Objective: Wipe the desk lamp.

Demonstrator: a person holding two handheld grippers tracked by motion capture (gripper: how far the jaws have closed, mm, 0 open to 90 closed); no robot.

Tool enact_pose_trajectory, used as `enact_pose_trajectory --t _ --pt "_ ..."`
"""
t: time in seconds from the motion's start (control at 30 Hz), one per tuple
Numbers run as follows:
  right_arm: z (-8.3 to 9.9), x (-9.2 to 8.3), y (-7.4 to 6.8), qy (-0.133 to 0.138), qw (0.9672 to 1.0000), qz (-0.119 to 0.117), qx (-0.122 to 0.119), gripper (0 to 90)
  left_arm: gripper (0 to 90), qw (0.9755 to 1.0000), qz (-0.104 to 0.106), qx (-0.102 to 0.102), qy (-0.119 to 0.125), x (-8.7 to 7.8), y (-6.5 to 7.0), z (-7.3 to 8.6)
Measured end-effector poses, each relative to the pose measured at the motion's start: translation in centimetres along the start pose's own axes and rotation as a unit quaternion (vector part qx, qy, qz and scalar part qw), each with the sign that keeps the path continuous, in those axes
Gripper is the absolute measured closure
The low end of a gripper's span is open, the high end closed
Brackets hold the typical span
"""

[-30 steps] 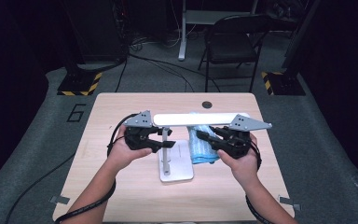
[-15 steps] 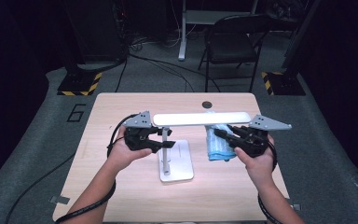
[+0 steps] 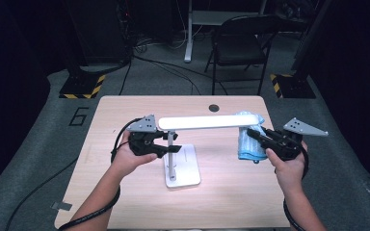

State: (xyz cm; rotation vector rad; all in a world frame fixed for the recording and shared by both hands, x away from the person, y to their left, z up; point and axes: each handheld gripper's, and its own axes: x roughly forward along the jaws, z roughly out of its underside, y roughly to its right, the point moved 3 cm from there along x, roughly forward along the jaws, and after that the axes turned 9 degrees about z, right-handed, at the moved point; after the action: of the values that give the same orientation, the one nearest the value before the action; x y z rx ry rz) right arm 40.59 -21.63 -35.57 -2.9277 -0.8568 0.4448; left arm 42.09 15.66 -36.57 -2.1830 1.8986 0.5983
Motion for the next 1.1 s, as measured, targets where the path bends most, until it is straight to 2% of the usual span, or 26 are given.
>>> enact_pose_trajectory --t 0.1,0.23,0.33,0.4,0.5,0.57,0.67,0.77,0.87,0.93,1.1 --pt "0.0 0.2 -0.2 0.000 1.0000 -0.002 -0.001 70.2 51.8 1.0000 0.000 -0.001 -0.001 0.0 0.0 0.0" --pt "-0.4 0.7 -1.6 -0.002 0.9998 -0.016 -0.014 70.2 51.8 1.0000 0.004 0.000 -0.004 0.0 -0.1 0.0" --pt "-0.8 1.4 -3.4 -0.002 0.9991 -0.031 -0.029 70.1 51.8 1.0000 0.003 -0.001 -0.003 0.0 -0.1 0.0" --pt "-1.1 2.0 -4.9 -0.003 0.9980 -0.050 -0.040 70.1 51.8 1.0000 0.002 -0.001 -0.001 0.0 0.0 0.0" --pt "-1.4 2.9 -7.2 -0.005 0.9954 -0.078 -0.056 70.1 51.8 1.0000 0.001 -0.001 0.000 0.0 0.0 0.0" --pt "-1.6 3.5 -8.6 -0.005 0.9933 -0.098 -0.059 70.1 51.7 1.0000 0.001 -0.001 0.000 0.0 0.0 0.0" --pt "-1.8 4.0 -9.5 -0.006 0.9910 -0.113 -0.072 70.1 51.8 1.0000 0.001 -0.001 -0.001 0.0 0.0 0.0" --pt "-1.8 4.0 -9.2 -0.004 0.9897 -0.124 -0.071 70.1 51.8 1.0000 0.002 0.001 -0.001 0.0 0.0 0.1" --pt "-1.5 3.5 -8.0 -0.004 0.9903 -0.123 -0.065 70.1 51.8 1.0000 0.006 0.001 -0.003 0.0 -0.1 0.0" --pt "-1.3 3.1 -6.6 -0.003 0.9920 -0.112 -0.059 70.1 51.7 1.0000 0.007 0.000 -0.002 0.0 -0.1 0.0" --pt "-0.7 1.4 -2.4 -0.003 0.9965 -0.082 -0.018 70.2 51.8 1.0000 0.002 -0.001 -0.001 0.1 -0.1 0.0"
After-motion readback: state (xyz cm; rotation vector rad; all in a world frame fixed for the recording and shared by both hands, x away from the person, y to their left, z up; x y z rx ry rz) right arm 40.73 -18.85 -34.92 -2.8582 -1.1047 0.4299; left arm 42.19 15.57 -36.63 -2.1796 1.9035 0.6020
